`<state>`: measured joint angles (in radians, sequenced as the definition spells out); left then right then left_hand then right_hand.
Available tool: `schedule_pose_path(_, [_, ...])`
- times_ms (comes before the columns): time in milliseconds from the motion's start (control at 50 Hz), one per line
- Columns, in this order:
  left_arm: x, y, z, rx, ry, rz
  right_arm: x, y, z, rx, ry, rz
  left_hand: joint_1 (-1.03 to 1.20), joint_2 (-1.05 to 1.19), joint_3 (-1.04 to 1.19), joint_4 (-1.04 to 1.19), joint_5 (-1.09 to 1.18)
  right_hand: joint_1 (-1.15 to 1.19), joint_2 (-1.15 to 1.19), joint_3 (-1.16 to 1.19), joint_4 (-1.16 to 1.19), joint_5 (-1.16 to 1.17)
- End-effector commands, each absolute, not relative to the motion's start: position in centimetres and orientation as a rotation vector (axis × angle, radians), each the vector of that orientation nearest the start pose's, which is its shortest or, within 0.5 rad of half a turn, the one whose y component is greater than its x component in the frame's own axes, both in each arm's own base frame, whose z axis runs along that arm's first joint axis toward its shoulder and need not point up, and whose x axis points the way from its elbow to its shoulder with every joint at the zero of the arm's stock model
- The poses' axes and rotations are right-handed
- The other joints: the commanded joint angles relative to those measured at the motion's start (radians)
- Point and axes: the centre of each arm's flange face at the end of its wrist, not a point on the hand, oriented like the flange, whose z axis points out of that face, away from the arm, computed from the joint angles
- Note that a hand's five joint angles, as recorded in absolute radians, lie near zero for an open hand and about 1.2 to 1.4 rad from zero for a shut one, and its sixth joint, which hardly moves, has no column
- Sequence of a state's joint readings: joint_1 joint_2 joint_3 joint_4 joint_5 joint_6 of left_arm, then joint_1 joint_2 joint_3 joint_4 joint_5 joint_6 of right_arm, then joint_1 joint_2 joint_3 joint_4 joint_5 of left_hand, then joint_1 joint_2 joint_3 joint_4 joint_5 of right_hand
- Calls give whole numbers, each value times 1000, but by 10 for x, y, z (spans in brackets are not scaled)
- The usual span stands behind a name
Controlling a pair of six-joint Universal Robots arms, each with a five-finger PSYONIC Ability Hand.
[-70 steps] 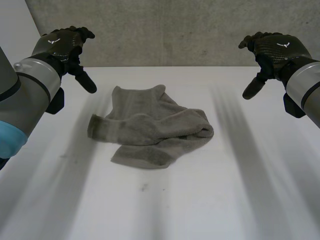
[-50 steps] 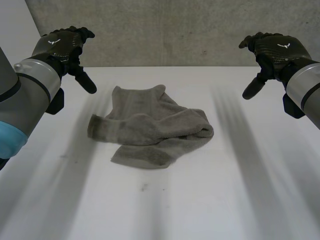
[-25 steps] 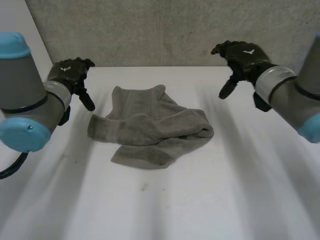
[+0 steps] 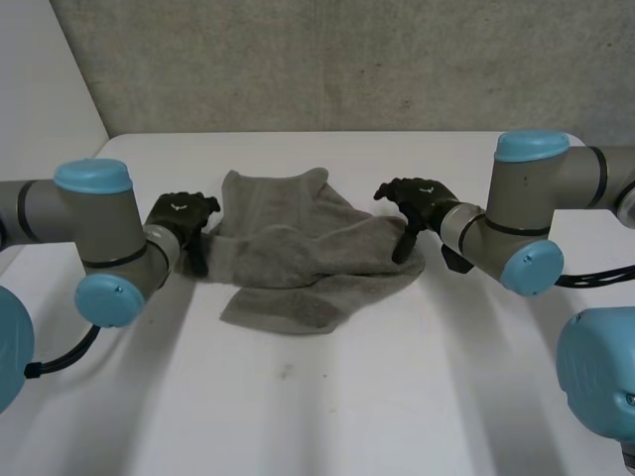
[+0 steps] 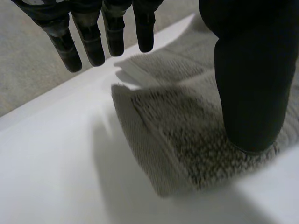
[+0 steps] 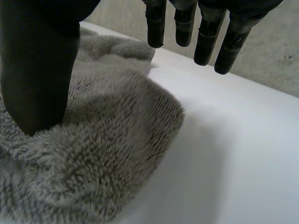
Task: Fold the towel.
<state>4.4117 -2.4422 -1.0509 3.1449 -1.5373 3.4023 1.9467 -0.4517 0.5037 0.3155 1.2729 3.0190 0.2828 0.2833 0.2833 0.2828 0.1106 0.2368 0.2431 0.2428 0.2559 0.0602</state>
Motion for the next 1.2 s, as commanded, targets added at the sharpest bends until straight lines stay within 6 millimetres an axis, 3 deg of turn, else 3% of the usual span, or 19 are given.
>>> schedule_pose_path(20, [-259, -384, 109, 843, 2458, -1769, 328, -384, 127, -861, 2184, -1481, 203, 203, 203, 203, 201, 211, 205, 205, 192, 213])
schedule_pose_path(180, [-263, -395, 118, 820, 2362, -1896, 331, -381, 134, -905, 2159, -1489, 1068, 1068, 1068, 1068, 1066, 1025, 1019, 1019, 1006, 1027])
schedule_pose_path(320, [-268, -411, 143, 825, 2225, -2012, 335, -389, 160, -897, 2092, -1606, 1114, 1113, 1113, 1114, 1111, 1159, 1153, 1153, 1140, 1161])
schedule_pose_path(360, [-269, -418, 157, 804, 2156, -2079, 338, -401, 197, -884, 1970, -1786, 1114, 1113, 1113, 1114, 1111, 1159, 1153, 1153, 1140, 1161])
schedule_pose_path(400, [-273, -430, 188, 743, 2022, -2217, 338, -401, 197, -883, 1969, -1787, 1114, 1113, 1113, 1114, 1111, 1159, 1153, 1153, 1140, 1161])
schedule_pose_path(420, [-274, -439, 230, 651, 1857, -2370, 340, -411, 230, -843, 1851, -1974, 1114, 1113, 1113, 1114, 1111, 1159, 1153, 1153, 1140, 1161])
schedule_pose_path(440, [-274, -439, 230, 650, 1856, -2372, 340, -418, 273, -752, 1695, -2191, 1114, 1113, 1113, 1114, 1111, 1159, 1153, 1153, 1140, 1161])
schedule_pose_path(500, [-268, -441, 312, 407, 1512, -2648, 337, -420, 310, -653, 1554, -2350, 1114, 1113, 1113, 1114, 1111, 1159, 1153, 1153, 1140, 1161])
schedule_pose_path(520, [-268, -441, 312, 406, 1510, -2650, 331, -416, 347, -560, 1418, -2474, 1114, 1113, 1113, 1114, 1111, 1159, 1153, 1153, 1140, 1161])
schedule_pose_path(540, [-263, -434, 354, 245, 1333, -2802, 331, -416, 347, -559, 1417, -2475, 1114, 1113, 1113, 1114, 1111, 1159, 1153, 1153, 1140, 1161])
schedule_pose_path(560, [-263, -434, 354, 243, 1331, -2803, 325, -410, 380, -463, 1279, -2573, 1114, 1113, 1113, 1114, 1111, 1159, 1153, 1153, 1140, 1161])
schedule_pose_path(600, [-255, -421, 398, 64, 1137, -2985, 321, -403, 396, -424, 1204, -2615, 1114, 1113, 1113, 1114, 1111, 1159, 1153, 1153, 1140, 1161])
schedule_pose_path(680, [-254, -418, 390, 71, 1218, -2976, 322, -393, 383, -508, 1287, -2565, 1114, 1113, 1113, 1114, 1111, 1159, 1153, 1153, 1140, 1161])
schedule_pose_path(780, [-257, -417, 329, 207, 1553, -2807, 336, -368, 329, -801, 1554, -2334, 1114, 1113, 1113, 1114, 1111, 1159, 1153, 1153, 1140, 1161])
schedule_pose_path(860, [-256, -397, 249, 441, 1953, -2551, 336, -329, 261, -1210, 1898, -2010, 1114, 1113, 1113, 1114, 1111, 1159, 1153, 1153, 1140, 1161])
schedule_pose_path(1020, [-242, -346, 186, 602, 2254, -2292, 304, -261, 179, -1472, 2299, -1222, 1114, 1113, 1113, 1114, 1111, 1159, 1153, 1153, 1140, 1161])
schedule_pose_path(1060, [-239, -336, 179, 622, 2291, -2257, 300, -252, 172, -1479, 2318, -1152, 1114, 1113, 1113, 1114, 1111, 955, 949, 949, 936, 957])
schedule_pose_path(1100, [-238, -328, 173, 637, 2324, -2227, 294, -235, 167, -1482, 2308, -1081, 1114, 1113, 1113, 1114, 1111, 330, 324, 324, 311, 332])
schedule_pose_path(1200, [-225, -304, 161, 633, 2401, -2133, 288, -225, 176, -1451, 2246, -1142, 1114, 1113, 1113, 1114, 1111, 4, -2, -2, -15, 7])
